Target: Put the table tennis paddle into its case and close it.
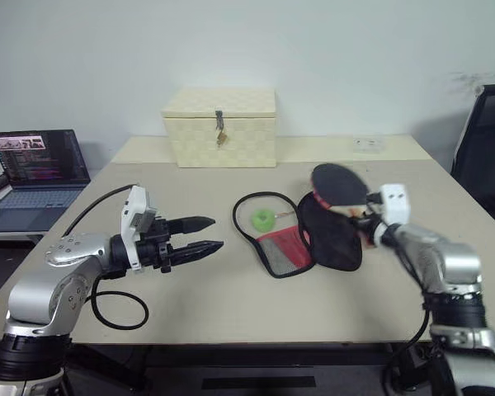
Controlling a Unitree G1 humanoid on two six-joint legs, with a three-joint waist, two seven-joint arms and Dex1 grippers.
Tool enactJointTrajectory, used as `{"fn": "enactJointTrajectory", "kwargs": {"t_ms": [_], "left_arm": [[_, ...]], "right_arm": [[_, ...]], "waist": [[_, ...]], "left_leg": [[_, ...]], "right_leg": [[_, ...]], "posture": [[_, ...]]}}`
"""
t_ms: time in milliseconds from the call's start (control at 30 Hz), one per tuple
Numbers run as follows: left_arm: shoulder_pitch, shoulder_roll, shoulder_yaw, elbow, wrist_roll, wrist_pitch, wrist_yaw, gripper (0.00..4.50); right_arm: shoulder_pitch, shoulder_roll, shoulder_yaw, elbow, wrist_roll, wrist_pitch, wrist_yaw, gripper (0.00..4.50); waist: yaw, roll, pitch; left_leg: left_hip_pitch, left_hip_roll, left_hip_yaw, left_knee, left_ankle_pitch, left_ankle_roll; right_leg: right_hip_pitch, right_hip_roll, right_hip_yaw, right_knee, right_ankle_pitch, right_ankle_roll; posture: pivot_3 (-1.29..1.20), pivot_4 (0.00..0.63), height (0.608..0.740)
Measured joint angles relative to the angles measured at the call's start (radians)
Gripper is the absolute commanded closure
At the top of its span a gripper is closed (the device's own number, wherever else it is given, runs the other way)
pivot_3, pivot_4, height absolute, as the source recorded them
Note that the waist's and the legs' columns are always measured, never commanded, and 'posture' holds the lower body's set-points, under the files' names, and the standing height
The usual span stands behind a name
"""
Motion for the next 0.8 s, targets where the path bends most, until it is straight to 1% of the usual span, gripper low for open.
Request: {"fn": "enactJointTrajectory", "kwargs": {"t_ms": [167,433,567,800], "left_arm": [[-0.005,0.022,0.003,-0.01,0.0,0.001,0.003,1.46],[-0.006,0.022,0.003,-0.017,0.0,0.0,0.016,1.46],[-0.006,0.022,0.001,-0.017,0.001,-0.002,0.016,1.46],[-0.006,0.022,-0.006,-0.018,0.002,-0.003,0.017,1.46]], "right_arm": [[0.0,0.032,0.018,-0.009,-0.011,0.0,-0.039,3.42],[-0.003,0.053,0.019,0.145,-0.061,-0.071,-0.078,3.42],[-0.041,0.07,0.019,0.206,-0.086,-0.118,-0.101,3.42],[-0.056,0.099,0.02,0.241,-0.113,-0.144,-0.125,3.42]], "waist": [[0.003,0.0,0.0],[0.001,0.0,0.0],[-0.001,0.0,0.0],[-0.001,0.0,0.0]], "left_leg": [[0.0,0.0,0.0,0.0,0.0,0.0],[0.001,0.001,0.001,-0.001,0.0,0.0],[0.001,0.001,0.002,-0.001,0.0,0.0],[0.001,0.001,0.001,-0.001,0.0,0.0]], "right_leg": [[0.0,0.0,-0.001,0.0,0.0,0.0],[-0.001,0.001,0.0,0.0,0.0,0.0],[-0.001,0.001,0.0,0.0,0.0,0.0],[-0.001,0.001,0.0,0.0,0.0,0.0]], "posture": [[0.0,0.15,0.74],[0.0,0.15,0.74],[0.0,0.15,0.74],[0.0,0.15,0.74]]}}
